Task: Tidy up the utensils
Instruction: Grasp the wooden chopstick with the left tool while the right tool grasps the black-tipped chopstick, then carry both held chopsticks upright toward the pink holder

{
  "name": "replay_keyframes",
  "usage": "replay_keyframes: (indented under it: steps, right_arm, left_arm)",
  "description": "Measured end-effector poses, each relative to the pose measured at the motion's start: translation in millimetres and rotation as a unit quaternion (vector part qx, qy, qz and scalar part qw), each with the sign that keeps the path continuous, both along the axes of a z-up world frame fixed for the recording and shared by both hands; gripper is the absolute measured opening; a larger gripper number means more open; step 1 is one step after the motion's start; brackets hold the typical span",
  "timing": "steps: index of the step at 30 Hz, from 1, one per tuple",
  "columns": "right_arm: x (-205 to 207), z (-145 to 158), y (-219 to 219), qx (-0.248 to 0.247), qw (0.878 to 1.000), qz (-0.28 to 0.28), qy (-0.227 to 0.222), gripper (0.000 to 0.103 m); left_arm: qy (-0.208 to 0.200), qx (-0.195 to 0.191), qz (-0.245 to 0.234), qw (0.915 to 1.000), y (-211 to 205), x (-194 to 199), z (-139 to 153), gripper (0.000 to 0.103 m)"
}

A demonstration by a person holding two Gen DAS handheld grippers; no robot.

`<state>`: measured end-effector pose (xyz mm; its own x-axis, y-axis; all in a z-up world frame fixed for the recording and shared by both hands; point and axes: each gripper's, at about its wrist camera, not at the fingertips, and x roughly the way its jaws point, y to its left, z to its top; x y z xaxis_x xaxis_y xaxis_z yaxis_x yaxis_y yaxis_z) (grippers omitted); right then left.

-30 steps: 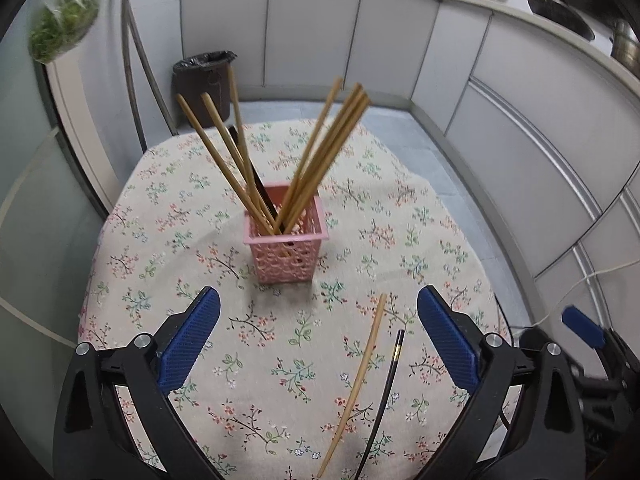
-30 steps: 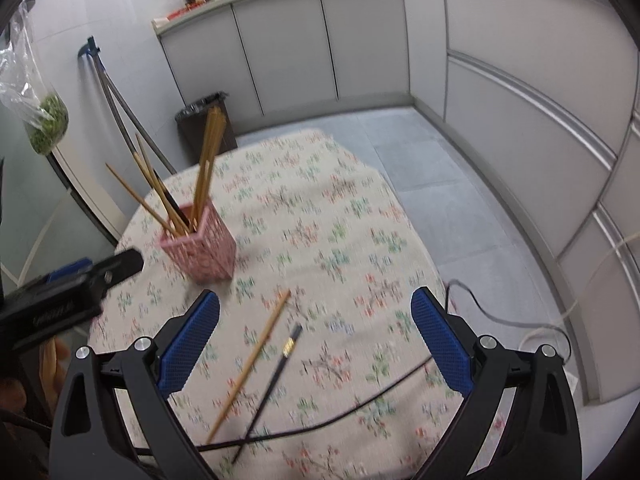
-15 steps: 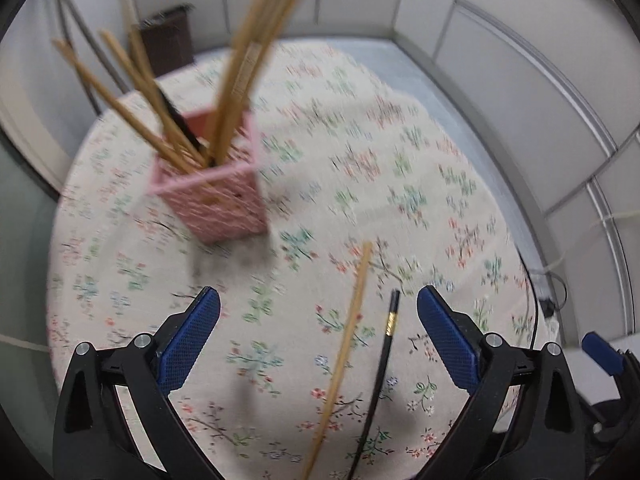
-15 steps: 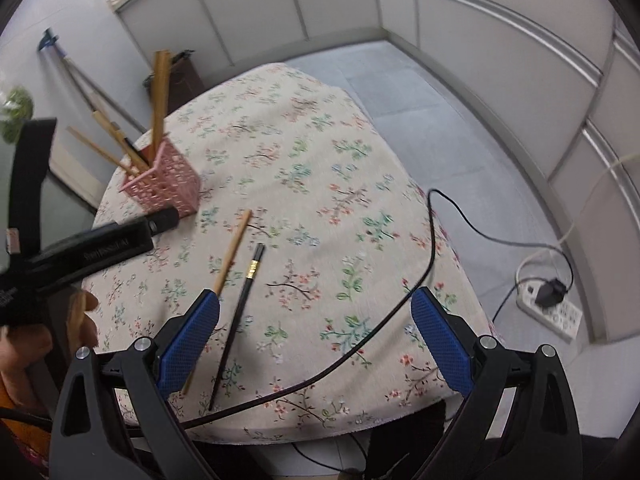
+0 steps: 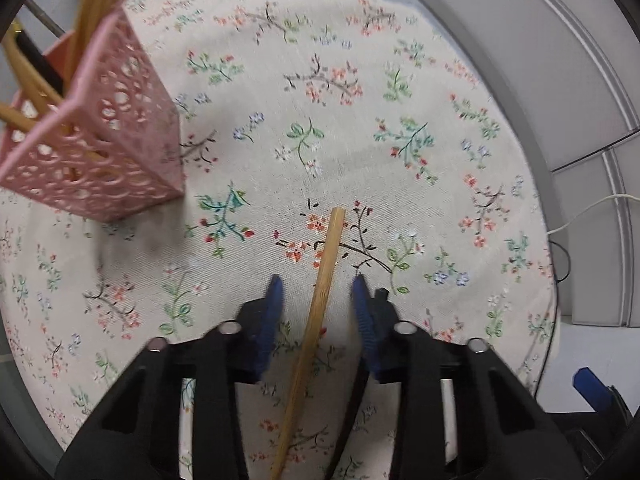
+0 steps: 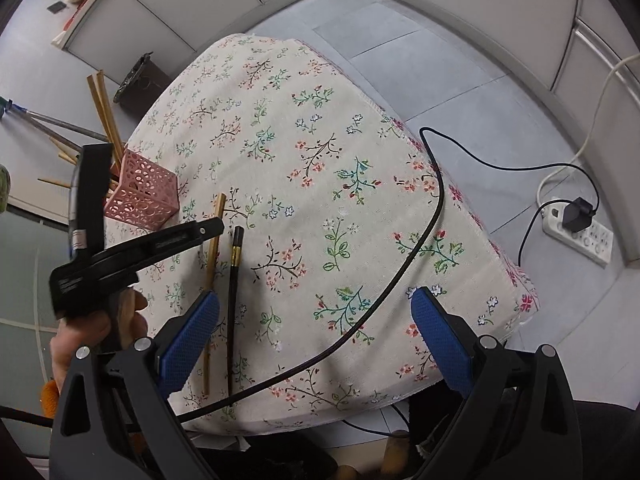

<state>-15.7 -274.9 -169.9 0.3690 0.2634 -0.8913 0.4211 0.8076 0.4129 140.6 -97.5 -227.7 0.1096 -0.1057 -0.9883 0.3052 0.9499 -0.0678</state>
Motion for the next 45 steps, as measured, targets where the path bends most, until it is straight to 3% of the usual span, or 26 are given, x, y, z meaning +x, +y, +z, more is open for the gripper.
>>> replay_keyframes:
  steps: [3,4,6,14,18,21,25,28,30,32,34,36,39,45]
  right_arm:
    - [6.0,-2.3,2.9,-0.012,1.0,0.002,0.004,0.094]
    - [8.1,-3.6,2.4,-0.016,1.0,0.003,0.005,0.094]
    - [16.8,-7.3,5.8,-0.034,0.999,0.007,0.01,0.094]
    - [63.9,-30.4,41.1,-0.035,0.998,0.038,0.035,0.088]
    - [83.0,-45.5,65.3,-0.033,0.996,0.057,0.063,0.069]
    - [96.5,-58.1,82.0,-0.049,0.993,0.06,0.086,0.058]
    - [109.2,-63.0,105.4,-0.123,0.986,0.066,0.095,0.059]
    - [110.8,-62.6,113.4,-0.146,0.983,0.064,0.092,0.058]
    - [110.7,-61.5,119.0,-0.15,0.983,0.069,0.083,0.05]
    - [111.4,-58.9,130.0,-0.155,0.982,0.083,0.072,0.033]
    - [112.7,-56.8,140.5,-0.159,0.981,0.095,0.062,0.01]
    - [112.9,-55.8,145.1,-0.145,0.984,0.091,0.049,0.008]
    - [108.1,-46.2,136.5,-0.08,0.993,0.08,0.018,0.007]
    - [78.4,18.4,120.8,-0.05,0.991,0.074,-0.1,0.007]
  left_arm:
    - [-0.017,0.013,-0.01,0.9997,-1.5,-1.4,-2.0,0.019]
    - [-0.017,0.01,-0.011,0.9997,-0.6,-1.2,-2.3,0.009]
    - [-0.021,0.01,-0.012,0.9997,3.8,-3.6,-1.6,0.007]
    - [-0.063,0.002,0.009,0.998,51.5,-27.2,33.9,0.006]
    - [-0.088,-0.011,0.023,0.9958,73.9,-40.1,60.2,0.007]
    - [-0.108,-0.017,0.028,0.9937,83.3,-43.7,81.1,0.007]
    - [-0.132,-0.029,0.028,0.9905,92.8,-55.2,103.5,0.007]
    - [-0.145,-0.036,0.03,0.9883,98.4,-59.8,115.1,0.007]
    - [-0.151,-0.036,0.031,0.9875,97.2,-59.6,115.6,0.007]
    - [-0.155,-0.035,0.035,0.9867,101.2,-60.9,119.2,0.007]
    - [-0.16,-0.035,0.04,0.9856,104.5,-62.0,123.0,0.007]
    - [-0.166,-0.038,0.043,0.9843,108.4,-63.7,127.9,0.007]
    - [-0.181,-0.046,0.05,0.9811,118.5,-68.0,138.2,0.007]
    - [-0.208,-0.07,0.068,0.9733,142.5,-85.3,161.3,0.007]
